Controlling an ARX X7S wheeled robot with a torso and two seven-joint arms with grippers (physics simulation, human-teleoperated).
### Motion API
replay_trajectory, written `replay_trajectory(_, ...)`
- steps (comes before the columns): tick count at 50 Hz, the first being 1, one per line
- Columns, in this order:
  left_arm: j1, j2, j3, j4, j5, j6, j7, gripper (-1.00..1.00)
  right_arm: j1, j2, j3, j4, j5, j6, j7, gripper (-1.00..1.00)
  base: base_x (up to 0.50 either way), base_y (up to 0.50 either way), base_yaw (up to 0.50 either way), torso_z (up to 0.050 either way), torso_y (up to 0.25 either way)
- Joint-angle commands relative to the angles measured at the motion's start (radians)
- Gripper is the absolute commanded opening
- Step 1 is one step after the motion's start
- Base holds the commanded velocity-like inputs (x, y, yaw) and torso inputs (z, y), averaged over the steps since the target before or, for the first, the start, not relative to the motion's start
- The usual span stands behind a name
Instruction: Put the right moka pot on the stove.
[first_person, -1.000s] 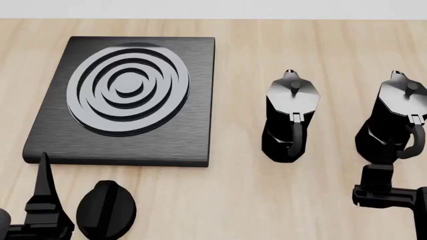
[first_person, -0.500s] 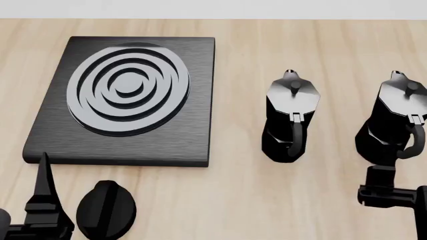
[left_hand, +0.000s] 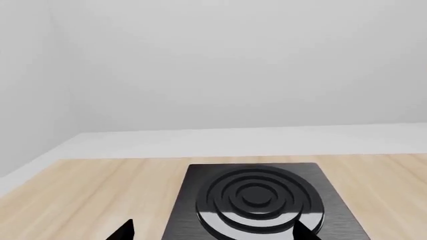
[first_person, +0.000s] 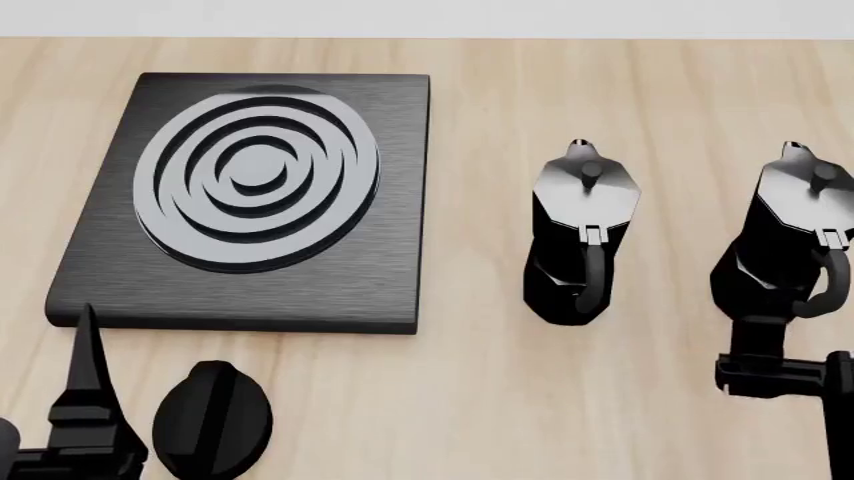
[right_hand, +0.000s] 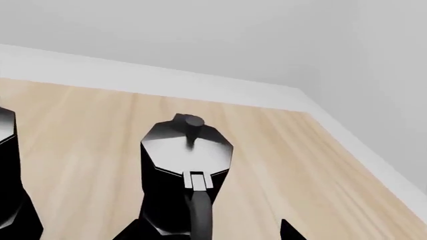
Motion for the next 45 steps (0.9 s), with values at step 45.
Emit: replay_trajectory(45,-0.002,-0.011,0.007,0.000,-0.009,0.011,-0.014,1.00,0.116,-0.056,-0.073,0.249,-0.074,-0.089,-0.043,1.00,0.00,0.00,0.00,0.000,0.000)
